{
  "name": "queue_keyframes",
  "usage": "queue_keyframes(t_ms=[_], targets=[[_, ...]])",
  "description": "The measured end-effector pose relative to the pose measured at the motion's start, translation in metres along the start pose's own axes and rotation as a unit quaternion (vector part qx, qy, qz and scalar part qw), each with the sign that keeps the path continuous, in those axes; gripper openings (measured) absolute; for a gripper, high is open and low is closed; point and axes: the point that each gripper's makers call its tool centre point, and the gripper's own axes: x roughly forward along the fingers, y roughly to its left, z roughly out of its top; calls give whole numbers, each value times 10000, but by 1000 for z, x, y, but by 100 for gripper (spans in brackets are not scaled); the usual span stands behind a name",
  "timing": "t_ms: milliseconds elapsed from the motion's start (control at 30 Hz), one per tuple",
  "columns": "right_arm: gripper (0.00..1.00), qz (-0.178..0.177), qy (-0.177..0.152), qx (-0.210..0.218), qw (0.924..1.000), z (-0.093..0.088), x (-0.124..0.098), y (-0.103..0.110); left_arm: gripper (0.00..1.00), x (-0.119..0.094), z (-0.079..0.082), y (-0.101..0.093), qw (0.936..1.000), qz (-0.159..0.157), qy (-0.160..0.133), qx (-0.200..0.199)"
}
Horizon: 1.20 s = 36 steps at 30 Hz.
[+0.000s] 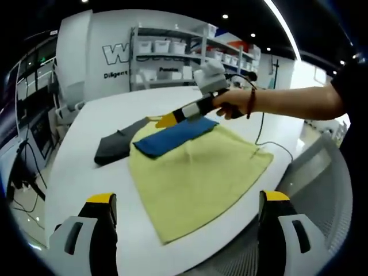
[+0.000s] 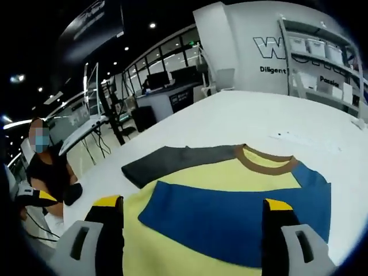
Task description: Fold the garment on the visible template until the final outline fits inside the template.
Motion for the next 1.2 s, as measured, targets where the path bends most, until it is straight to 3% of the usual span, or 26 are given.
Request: queue_keyframes(t_ms=[500, 767, 867, 1200], targets=[[97, -720, -304, 184, 9968, -9, -49, -77, 99, 1, 2, 2, 10000, 19, -78, -49], [90, -1021, -226, 378, 9938, -19, -66, -107, 99, 2, 2, 1, 10000, 13, -59, -46], [83, -1103, -219, 463, 9926, -24, -73, -115, 99, 2, 1, 1, 10000, 11, -52, -52], [48, -1334, -45, 549, 9895, -46, -87, -139, 99, 2, -1, 0, 10000, -9, -30, -39]])
